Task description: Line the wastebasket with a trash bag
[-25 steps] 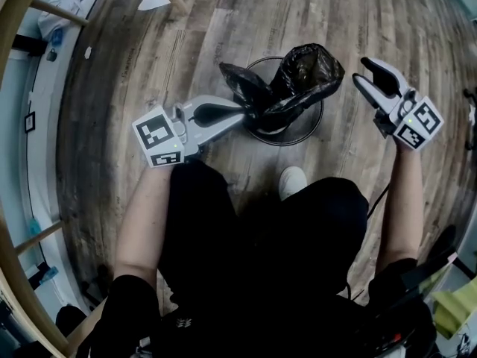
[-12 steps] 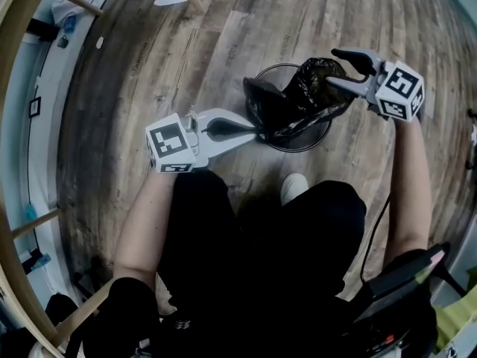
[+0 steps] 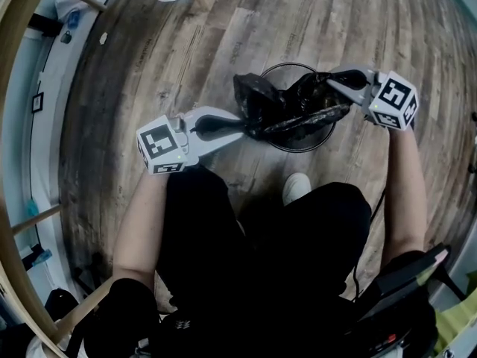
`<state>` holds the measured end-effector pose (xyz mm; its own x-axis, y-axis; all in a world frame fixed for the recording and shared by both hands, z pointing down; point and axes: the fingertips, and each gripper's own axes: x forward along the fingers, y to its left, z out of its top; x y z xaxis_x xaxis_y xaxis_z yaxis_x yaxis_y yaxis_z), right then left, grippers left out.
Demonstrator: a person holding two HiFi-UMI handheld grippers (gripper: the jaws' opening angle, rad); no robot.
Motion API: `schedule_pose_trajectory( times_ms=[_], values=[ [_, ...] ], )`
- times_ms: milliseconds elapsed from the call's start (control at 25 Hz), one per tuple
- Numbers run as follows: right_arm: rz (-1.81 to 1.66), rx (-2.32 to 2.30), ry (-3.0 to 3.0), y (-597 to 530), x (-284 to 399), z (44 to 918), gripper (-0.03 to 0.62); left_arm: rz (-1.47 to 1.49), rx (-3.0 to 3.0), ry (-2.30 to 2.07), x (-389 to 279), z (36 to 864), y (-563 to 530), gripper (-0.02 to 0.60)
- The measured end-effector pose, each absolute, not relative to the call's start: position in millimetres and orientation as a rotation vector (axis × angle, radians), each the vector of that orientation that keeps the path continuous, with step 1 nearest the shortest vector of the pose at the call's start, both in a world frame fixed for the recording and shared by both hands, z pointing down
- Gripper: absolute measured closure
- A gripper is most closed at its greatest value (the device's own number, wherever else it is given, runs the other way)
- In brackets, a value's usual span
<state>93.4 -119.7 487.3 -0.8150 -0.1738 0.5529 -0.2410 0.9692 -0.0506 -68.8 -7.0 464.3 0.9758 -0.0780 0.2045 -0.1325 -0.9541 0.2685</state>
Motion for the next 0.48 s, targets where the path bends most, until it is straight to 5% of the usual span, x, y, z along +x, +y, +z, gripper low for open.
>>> schedule_pose_trajectory(
  times_ms=[120, 480],
  values=[
    [0.142, 0.282, -2.567, -112.7, 90.0, 481.8, 0.591, 0.286, 2.822, -0.253, -88.8, 463.0, -20.7, 0.388],
    [0.169, 0.240, -2.613, -89.6, 76.3, 481.0, 0.591, 0.199, 2.985, -0.483, -108.3, 403.1, -69.3, 0.341]
  ],
)
